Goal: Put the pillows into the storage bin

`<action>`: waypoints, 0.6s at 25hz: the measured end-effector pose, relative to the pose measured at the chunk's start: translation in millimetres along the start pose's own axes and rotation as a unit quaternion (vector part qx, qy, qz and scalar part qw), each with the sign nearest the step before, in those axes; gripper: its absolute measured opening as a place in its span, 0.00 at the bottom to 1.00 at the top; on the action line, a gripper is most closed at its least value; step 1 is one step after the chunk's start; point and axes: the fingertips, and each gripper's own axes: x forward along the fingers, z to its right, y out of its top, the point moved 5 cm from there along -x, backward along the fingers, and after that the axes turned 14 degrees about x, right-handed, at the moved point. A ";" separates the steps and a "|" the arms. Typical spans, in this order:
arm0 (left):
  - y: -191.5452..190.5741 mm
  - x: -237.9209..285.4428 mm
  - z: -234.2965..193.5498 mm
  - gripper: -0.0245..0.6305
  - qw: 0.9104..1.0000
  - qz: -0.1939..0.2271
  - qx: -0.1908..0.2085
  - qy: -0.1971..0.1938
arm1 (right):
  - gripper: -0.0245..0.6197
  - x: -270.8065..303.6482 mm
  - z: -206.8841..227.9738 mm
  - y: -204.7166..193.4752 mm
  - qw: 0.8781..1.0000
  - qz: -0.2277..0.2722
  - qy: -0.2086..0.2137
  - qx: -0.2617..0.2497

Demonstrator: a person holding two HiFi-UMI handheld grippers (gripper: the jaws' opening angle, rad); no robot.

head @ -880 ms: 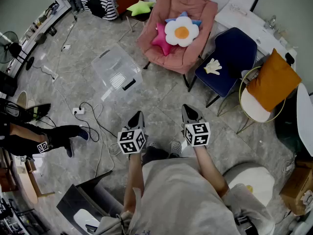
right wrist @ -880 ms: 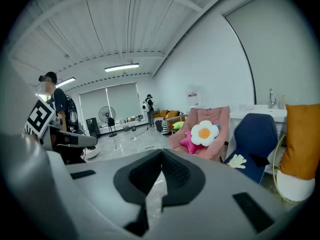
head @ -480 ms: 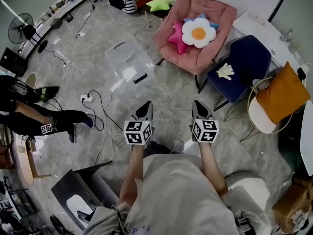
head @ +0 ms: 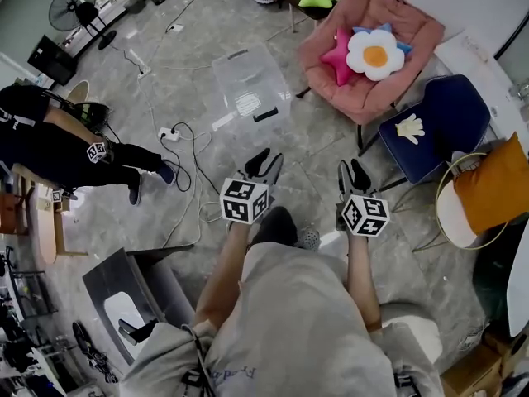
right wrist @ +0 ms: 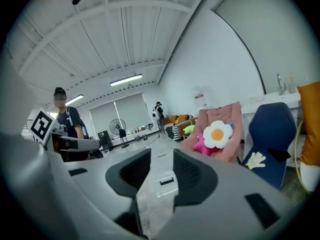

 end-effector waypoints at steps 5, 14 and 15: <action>-5.6 14.9 1.4 0.33 0.999 0.009 -0.011 -0.030 | 0.36 11.0 8.2 -2.9 1.000 -0.008 0.006 0.010; 13.3 91.1 -52.8 0.33 0.998 0.018 -0.031 -0.045 | 0.39 68.3 37.1 27.0 1.000 0.002 -0.025 -0.003; 18.8 102.0 -59.8 0.33 0.998 0.021 -0.033 -0.047 | 0.39 75.1 41.6 32.6 0.999 0.006 -0.032 -0.003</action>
